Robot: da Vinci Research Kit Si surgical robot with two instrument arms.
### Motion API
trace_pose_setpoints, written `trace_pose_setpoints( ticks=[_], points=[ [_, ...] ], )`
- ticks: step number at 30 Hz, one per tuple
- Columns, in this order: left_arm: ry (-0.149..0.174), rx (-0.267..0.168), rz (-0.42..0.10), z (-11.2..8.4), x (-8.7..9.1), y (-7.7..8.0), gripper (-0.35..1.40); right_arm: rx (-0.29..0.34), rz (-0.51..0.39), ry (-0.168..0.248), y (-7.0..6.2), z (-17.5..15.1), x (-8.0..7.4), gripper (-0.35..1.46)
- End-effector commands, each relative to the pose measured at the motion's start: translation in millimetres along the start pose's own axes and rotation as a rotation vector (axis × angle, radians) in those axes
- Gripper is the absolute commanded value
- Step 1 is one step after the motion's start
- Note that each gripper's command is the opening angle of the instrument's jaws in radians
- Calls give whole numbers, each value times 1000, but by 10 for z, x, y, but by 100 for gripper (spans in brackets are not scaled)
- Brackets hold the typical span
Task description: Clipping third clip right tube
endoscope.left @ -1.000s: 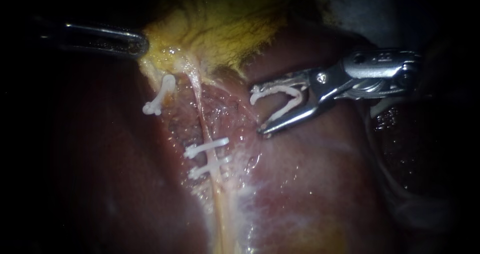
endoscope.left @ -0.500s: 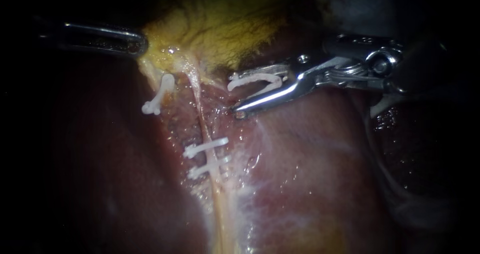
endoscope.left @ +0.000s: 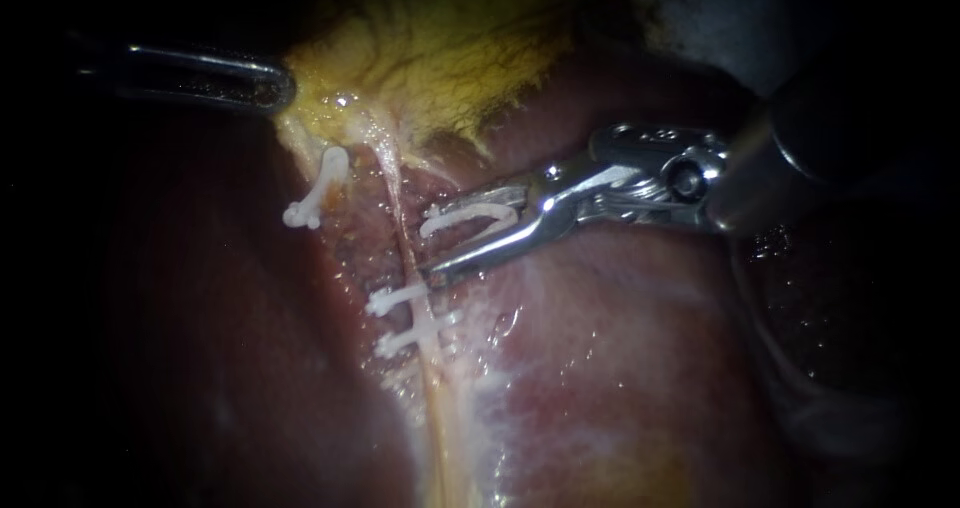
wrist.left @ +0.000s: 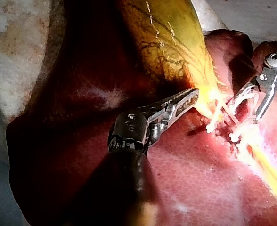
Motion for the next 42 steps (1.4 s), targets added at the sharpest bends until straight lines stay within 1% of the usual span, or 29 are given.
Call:
trace_pose_setpoints(
  ticks=[1, 7, 10, 13, 18, 24, 25, 29, 34, 38, 42],
  points=[
    [0, 0, 0, 0, 0, 0, -35, -2, -2, 0, 4, 0, 0, 54],
    [0, 0, 0, 0, 0, 0, -35, -10, 5, -1, 16, 7, -4, 54],
    [0, 0, 0, 0, 0, 0, -35, 1, 6, 18, 21, 13, -8, 54],
    [0, 0, 0, 0, 0, 0, -35, 19, 2, 48, 25, 19, -10, 54],
    [0, 0, 0, 0, 0, 0, -35, 74, -2, 99, 26, 24, -9, 54],
    [0, 0, 0, 1, 0, 0, -35, 150, -7, 119, 26, 25, -8, 54],
    [0, 0, 0, 1, 0, 0, -35, 163, -21, 125, 26, 26, -8, 54],
    [0, 0, 0, 1, 0, 1, -35, 209, -61, 144, 23, 30, -6, 54],
    [0, 0, 0, 1, 0, 1, -35, 265, -78, 187, 13, 40, 1, 54],
    [0, 0, 0, 1, 0, 1, -35, 286, -97, 199, 2, 46, 9, 52],
    [0, 0, 0, 1, 0, 1, -35, 294, -109, 210, -8, 48, 17, 52]
  ],
)
